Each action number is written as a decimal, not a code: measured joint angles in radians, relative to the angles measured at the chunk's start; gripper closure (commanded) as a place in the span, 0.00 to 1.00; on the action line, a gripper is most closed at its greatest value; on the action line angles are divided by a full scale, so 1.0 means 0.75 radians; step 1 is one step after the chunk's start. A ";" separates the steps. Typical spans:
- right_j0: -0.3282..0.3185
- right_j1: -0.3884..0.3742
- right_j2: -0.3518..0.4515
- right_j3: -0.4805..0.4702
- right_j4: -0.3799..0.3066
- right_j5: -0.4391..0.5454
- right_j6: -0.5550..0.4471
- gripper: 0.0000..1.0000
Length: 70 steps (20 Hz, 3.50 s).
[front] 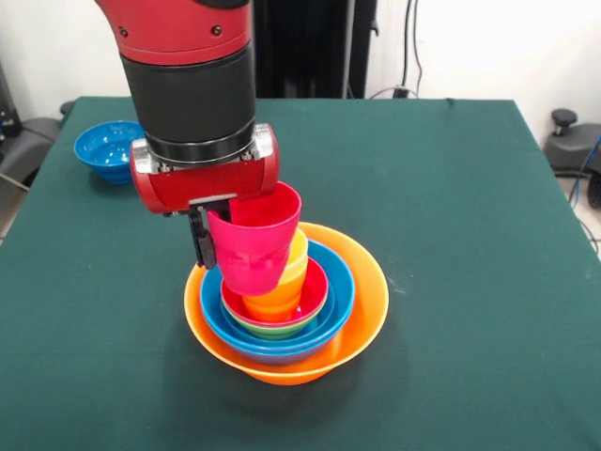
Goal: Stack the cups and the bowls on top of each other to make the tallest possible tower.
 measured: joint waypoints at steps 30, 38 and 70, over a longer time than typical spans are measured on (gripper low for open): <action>0.011 -0.024 0.019 0.000 0.003 0.000 0.000 1.00; 0.011 -0.024 0.041 0.000 0.007 0.000 0.000 1.00; -0.002 -0.094 0.085 0.003 0.044 0.035 0.000 1.00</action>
